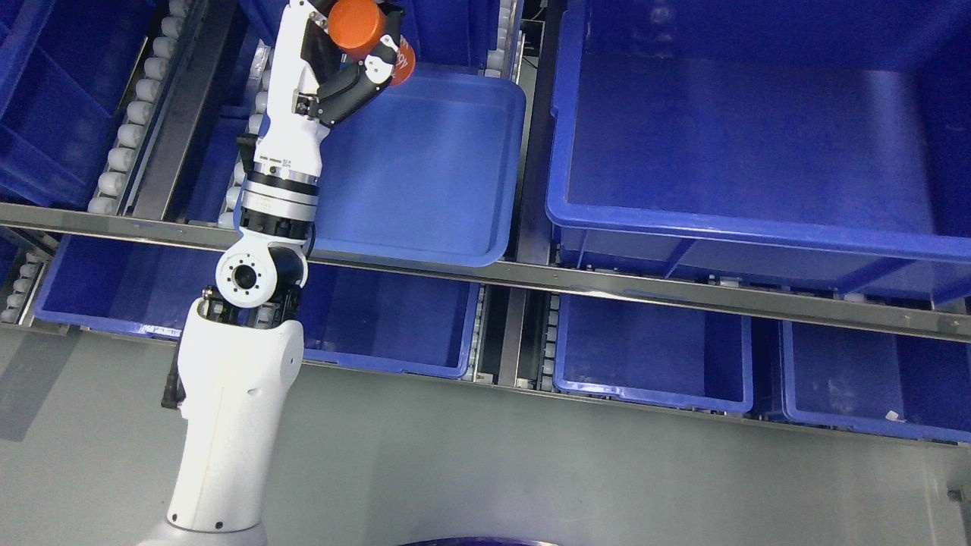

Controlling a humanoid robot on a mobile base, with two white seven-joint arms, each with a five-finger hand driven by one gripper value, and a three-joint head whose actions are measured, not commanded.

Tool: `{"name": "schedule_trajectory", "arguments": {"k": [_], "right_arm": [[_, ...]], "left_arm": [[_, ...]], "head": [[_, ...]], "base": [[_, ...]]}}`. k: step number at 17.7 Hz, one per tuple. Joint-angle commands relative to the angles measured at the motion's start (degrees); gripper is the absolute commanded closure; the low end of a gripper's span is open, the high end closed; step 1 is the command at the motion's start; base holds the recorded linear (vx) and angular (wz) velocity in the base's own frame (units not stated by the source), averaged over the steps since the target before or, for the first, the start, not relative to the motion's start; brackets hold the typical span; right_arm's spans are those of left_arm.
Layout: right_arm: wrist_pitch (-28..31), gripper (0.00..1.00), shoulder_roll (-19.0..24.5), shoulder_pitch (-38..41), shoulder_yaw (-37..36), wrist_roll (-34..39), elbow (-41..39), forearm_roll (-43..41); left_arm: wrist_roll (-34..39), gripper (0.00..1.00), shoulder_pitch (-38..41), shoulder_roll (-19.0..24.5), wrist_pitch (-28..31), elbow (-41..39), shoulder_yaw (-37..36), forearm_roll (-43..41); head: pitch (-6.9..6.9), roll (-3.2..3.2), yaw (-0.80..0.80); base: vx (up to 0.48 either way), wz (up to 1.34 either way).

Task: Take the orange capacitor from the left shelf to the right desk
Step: 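Lift the orange capacitor up out of the blue bin with left hand, then hold the capacitor in the left hand while turning toward the steel table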

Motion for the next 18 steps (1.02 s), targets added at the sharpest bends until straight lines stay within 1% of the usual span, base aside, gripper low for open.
{"name": "schedule_trajectory", "arguments": {"k": [1,8,18], "right_arm": [[0.0,0.00,-1.0,0.2,-1.0,0.0,-1.0,0.2],[0.0,0.00,-1.0,0.2,-1.0,0.0,-1.0,0.2],[0.0,0.00,-1.0,0.2,-1.0,0.0,-1.0,0.2]], "left_arm": [[0.0,0.99,0.7,1.0,-0.1,-4.1,-1.4,1.7],[0.0,0.99,0.9,1.0,-1.6,-5.3,-1.4,2.1],[0.0,0.98,2.3,1.0,-1.3,-4.9,-2.2,2.8]], "head": [[0.00,0.00,0.00],[0.00,0.00,0.00],[0.00,0.00,0.00]], "base": [[-0.025,0.00],[-0.070,-0.01],[-0.164,-0.05]]}}
